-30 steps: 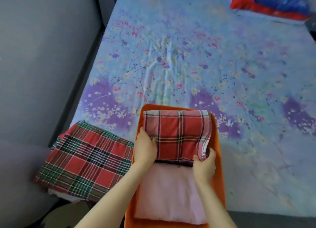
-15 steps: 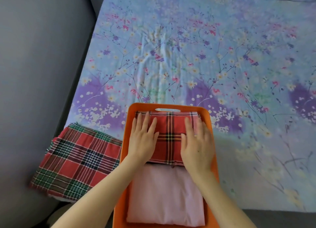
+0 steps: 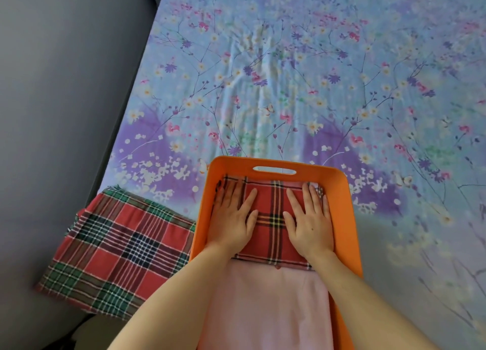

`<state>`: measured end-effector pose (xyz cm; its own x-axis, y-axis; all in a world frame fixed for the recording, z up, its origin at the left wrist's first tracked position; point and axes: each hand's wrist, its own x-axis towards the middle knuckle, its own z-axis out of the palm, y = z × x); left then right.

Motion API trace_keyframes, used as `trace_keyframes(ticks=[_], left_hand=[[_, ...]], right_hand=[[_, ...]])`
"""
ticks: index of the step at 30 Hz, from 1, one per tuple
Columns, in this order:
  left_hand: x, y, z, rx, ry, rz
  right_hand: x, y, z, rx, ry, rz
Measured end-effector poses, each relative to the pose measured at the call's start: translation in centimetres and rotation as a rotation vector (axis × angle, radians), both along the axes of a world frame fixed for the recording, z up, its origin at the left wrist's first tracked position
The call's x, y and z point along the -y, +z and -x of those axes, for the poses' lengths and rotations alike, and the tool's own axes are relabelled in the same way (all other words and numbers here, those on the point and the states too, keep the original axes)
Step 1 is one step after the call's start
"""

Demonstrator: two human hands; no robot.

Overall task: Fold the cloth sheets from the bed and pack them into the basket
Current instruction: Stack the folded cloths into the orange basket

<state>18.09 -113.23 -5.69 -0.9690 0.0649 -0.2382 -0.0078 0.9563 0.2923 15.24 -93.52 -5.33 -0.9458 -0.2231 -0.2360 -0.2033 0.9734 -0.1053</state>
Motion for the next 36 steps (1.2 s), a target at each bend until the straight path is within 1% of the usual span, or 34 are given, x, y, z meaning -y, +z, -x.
trace_keyframes(ticks=[1,3,4,5,6,8,9,10,11,12,13,14,15,16,17,18,19,20,22,23,25,26,27,29,33,34,36], left_hand=[[-0.1,0.5,0.2,0.024,-0.004,0.0],[-0.1,2.2,0.3,0.132,-0.026,-0.005],[0.2,3.5,0.3,0.176,-0.032,-0.04],[0.8,5.2,0.2,0.193,-0.023,-0.116],[1.2,7.0,0.1,0.169,0.014,-0.259],[3.6,10.8,-1.8,0.013,0.166,-0.565],[4.7,12.2,-2.7,-0.106,0.238,-0.63],[6.4,13.1,-3.9,-0.226,0.322,-0.631],[8.5,13.3,-5.4,-0.307,0.411,-0.593],[10.3,12.9,-6.3,-0.328,0.499,-0.539],[12.3,11.6,-7.4,-0.277,0.592,-0.47],[14.3,9.9,-8.4,-0.165,0.693,-0.387],[16.3,7.9,-9.9,-0.008,0.814,-0.301],[17.9,5.9,-11.5,0.163,0.948,-0.242],[19.1,4.3,-13.6,0.318,1.091,-0.228],[20.1,2.7,-16.0,0.431,1.23,-0.254],[20.4,1.2,-18.4,0.504,1.354,-0.327],[19.9,0.1,-20.5,0.548,1.47,-0.448],[18.3,-1.3,-23.7,0.614,1.711,-0.801],[17.4,-1.7,-24.7,0.662,1.787,-0.985],[15.6,-2.5,-25.5,0.699,1.827,-1.336],[14.7,-2.7,-25.5,0.681,1.818,-1.462],[13.8,-2.6,-25.2,0.65,1.803,-1.533],[12.6,-2.3,-24.5,0.568,1.832,-1.614],[12.0,0.1,-22.6,0.466,1.996,-1.832],[12.1,1.3,-22.0,0.434,2.03,-1.871],[12.3,3.3,-20.8,0.365,2.117,-1.876]], right_hand=[[0.1,0.1,0.1,-0.003,0.0,-0.003],[0.0,0.6,-0.2,-0.021,0.018,-0.011],[0.0,1.1,-0.6,-0.024,0.017,-0.022],[0.4,1.8,-0.9,-0.035,0.006,-0.03],[0.5,2.7,-1.1,-0.045,-0.022,-0.031],[2.5,5.2,-1.8,-0.101,-0.093,0.026],[3.7,6.7,-2.0,-0.139,-0.139,0.106],[5.7,8.4,-2.5,-0.19,-0.153,0.222],[8.4,10.0,-3.4,-0.25,-0.13,0.349],[11.0,11.4,-4.2,-0.294,-0.085,0.457],[13.6,12.4,-5.2,-0.303,-0.022,0.535],[16.1,13.0,-6.2,-0.272,0.05,0.582],[18.3,13.2,-7.1,-0.226,0.123,0.601],[20.1,12.9,-7.9,-0.168,0.182,0.594],[21.7,12.5,-8.6,-0.091,0.229,0.56],[23.3,11.8,-9.4,0.001,0.271,0.51],[24.5,11.1,-10.0,0.095,0.301,0.457],[25.2,10.5,-10.4,0.175,0.312,0.411],[26.4,9.4,-11.3,0.254,0.323,0.355],[26.8,8.9,-11.8,0.272,0.326,0.349],[27.0,8.4,-12.6,0.281,0.327,0.34],[26.9,8.2,-13.0,0.276,0.329,0.333],[26.7,8.1,-13.2,0.27,0.33,0.327],[26.4,7.9,-13.7,0.261,0.334,0.314],[25.9,8.0,-14.7,0.238,0.386,0.346],[25.7,8.4,-15.0,0.221,0.403,0.366],[24.9,9.5,-15.2,0.183,0.434,0.385]])
